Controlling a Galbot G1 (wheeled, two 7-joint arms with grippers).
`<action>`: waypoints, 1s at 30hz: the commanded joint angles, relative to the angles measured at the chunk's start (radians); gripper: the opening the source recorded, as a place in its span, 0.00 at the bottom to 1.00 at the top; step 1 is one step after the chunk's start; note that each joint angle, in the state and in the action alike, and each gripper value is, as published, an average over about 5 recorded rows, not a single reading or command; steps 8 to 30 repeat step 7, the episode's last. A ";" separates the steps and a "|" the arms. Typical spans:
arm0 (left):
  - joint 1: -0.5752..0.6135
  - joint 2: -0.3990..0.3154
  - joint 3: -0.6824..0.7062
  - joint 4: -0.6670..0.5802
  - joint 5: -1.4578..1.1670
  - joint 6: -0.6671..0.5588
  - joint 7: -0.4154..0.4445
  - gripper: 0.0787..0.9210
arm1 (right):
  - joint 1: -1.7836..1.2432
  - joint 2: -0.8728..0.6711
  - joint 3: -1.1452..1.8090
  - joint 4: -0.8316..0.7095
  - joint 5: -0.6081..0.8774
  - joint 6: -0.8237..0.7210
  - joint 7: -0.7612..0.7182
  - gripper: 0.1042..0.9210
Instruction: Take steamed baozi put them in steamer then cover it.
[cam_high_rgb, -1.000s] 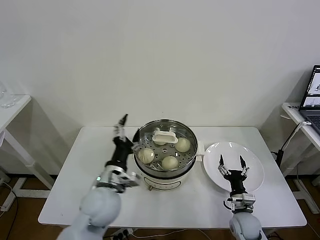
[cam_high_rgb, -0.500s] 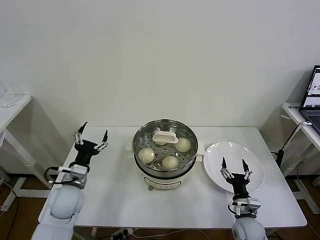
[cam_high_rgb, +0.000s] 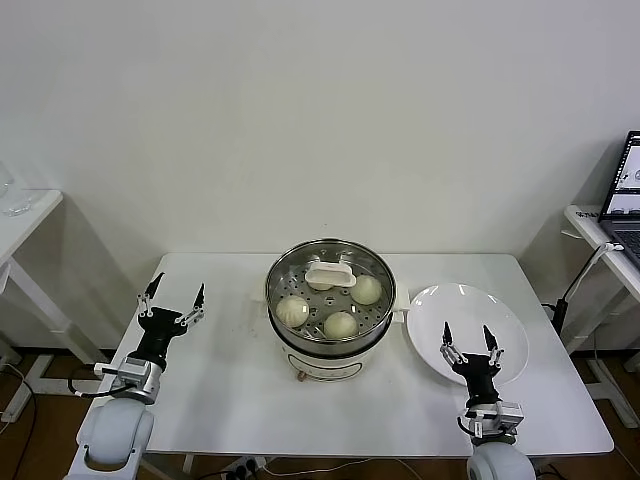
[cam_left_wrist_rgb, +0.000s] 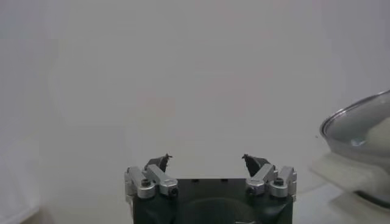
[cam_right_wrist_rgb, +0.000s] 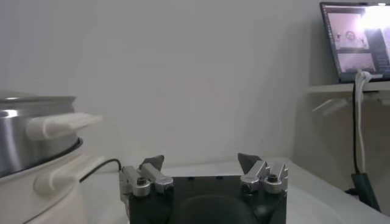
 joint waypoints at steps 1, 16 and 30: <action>0.033 -0.012 -0.023 0.030 -0.016 -0.057 0.017 0.88 | -0.011 -0.008 0.006 -0.009 -0.001 0.007 -0.007 0.88; 0.044 -0.018 -0.021 0.017 -0.016 -0.062 0.016 0.88 | -0.019 -0.005 0.013 -0.008 -0.006 0.016 -0.010 0.88; 0.044 -0.018 -0.021 0.017 -0.016 -0.062 0.016 0.88 | -0.019 -0.005 0.013 -0.008 -0.006 0.016 -0.010 0.88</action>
